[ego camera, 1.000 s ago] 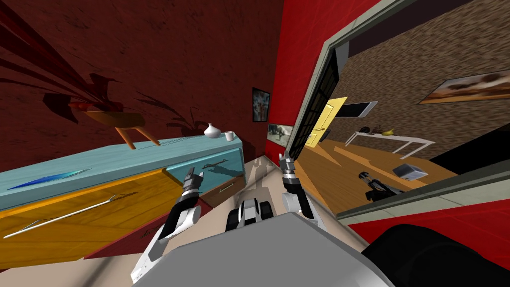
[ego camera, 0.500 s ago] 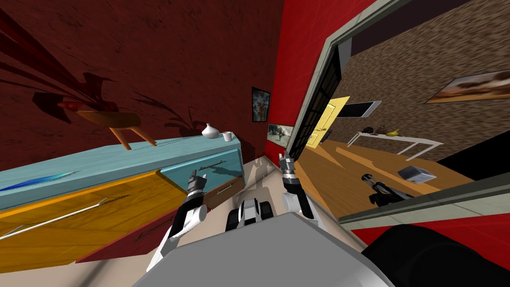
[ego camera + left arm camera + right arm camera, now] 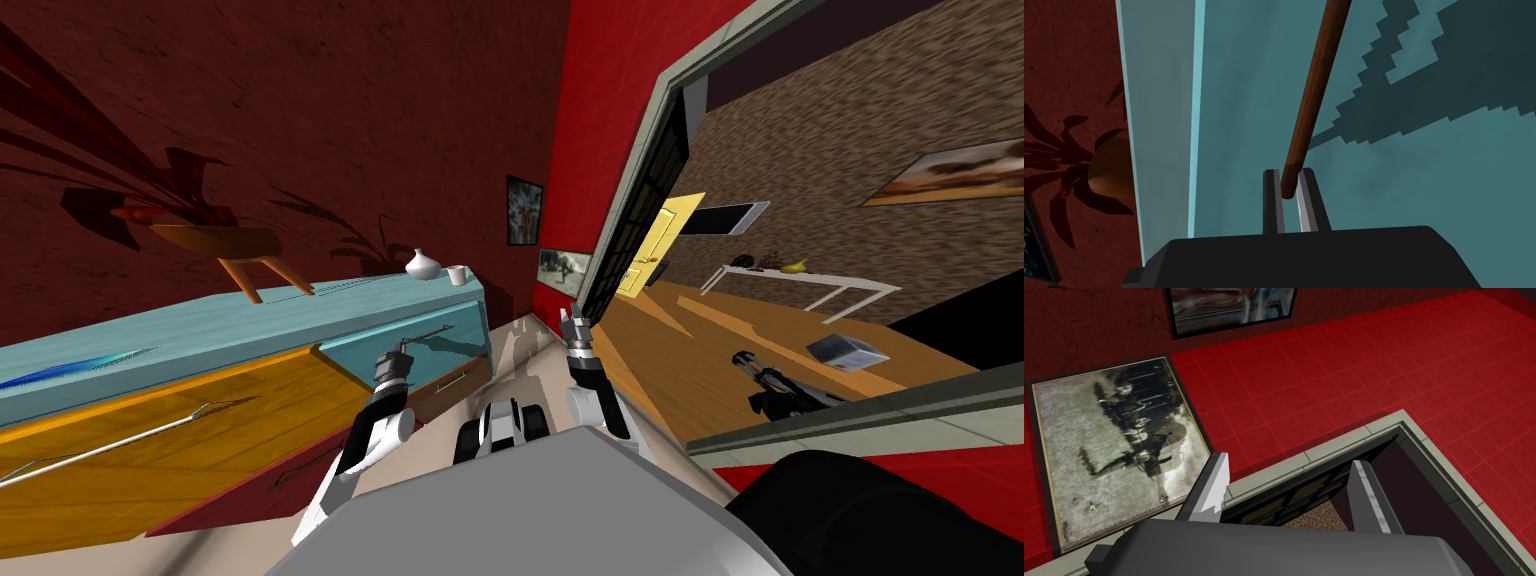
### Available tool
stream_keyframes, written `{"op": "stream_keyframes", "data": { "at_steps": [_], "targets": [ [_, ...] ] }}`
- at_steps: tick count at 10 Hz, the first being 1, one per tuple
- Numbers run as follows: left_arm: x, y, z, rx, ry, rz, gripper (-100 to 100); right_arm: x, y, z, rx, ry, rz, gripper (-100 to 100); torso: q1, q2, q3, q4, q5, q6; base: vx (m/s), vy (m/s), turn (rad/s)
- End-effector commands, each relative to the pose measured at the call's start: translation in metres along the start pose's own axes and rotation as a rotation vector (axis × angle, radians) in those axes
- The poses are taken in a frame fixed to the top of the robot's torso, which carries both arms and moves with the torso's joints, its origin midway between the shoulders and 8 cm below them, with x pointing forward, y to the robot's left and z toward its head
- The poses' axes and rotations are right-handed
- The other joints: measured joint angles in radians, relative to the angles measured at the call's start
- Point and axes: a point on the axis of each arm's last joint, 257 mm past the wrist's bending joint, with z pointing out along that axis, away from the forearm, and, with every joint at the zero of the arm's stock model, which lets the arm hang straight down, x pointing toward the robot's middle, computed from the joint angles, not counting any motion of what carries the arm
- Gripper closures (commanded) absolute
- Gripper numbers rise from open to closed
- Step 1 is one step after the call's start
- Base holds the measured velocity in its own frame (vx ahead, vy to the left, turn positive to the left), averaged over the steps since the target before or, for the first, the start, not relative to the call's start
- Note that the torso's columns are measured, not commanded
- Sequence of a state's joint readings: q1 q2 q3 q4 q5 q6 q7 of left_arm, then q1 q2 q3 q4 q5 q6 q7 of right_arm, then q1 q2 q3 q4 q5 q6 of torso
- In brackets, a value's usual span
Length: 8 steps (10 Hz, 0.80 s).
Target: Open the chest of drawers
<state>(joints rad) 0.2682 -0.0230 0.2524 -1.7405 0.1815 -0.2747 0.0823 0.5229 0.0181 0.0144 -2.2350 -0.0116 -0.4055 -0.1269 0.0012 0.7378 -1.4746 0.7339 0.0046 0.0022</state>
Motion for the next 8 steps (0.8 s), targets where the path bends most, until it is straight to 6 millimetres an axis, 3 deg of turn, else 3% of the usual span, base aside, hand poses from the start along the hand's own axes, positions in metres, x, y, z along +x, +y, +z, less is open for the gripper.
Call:
{"op": "stream_keyframes", "data": {
  "at_steps": [1, 8],
  "targets": [
    [0.0005, -0.0006, -0.0021, -0.011, 0.002, 0.0, 100, 0.0, 0.0, 0.0, 0.0, 0.0, 0.0, 0, -0.002, 0.001, -0.001, 0.002, -0.002, -0.001, -0.164, -0.07, 0.018],
    [0.0026, -0.0012, -0.0088, -0.025, 0.006, 0.0, 100, 0.0001, 0.0, 0.0001, 0.0, 0.0, 0.0, 0, -0.003, 0.002, 0.0, 0.003, -0.003, -0.002, -0.155, -0.06, 0.006]
  ]
}}
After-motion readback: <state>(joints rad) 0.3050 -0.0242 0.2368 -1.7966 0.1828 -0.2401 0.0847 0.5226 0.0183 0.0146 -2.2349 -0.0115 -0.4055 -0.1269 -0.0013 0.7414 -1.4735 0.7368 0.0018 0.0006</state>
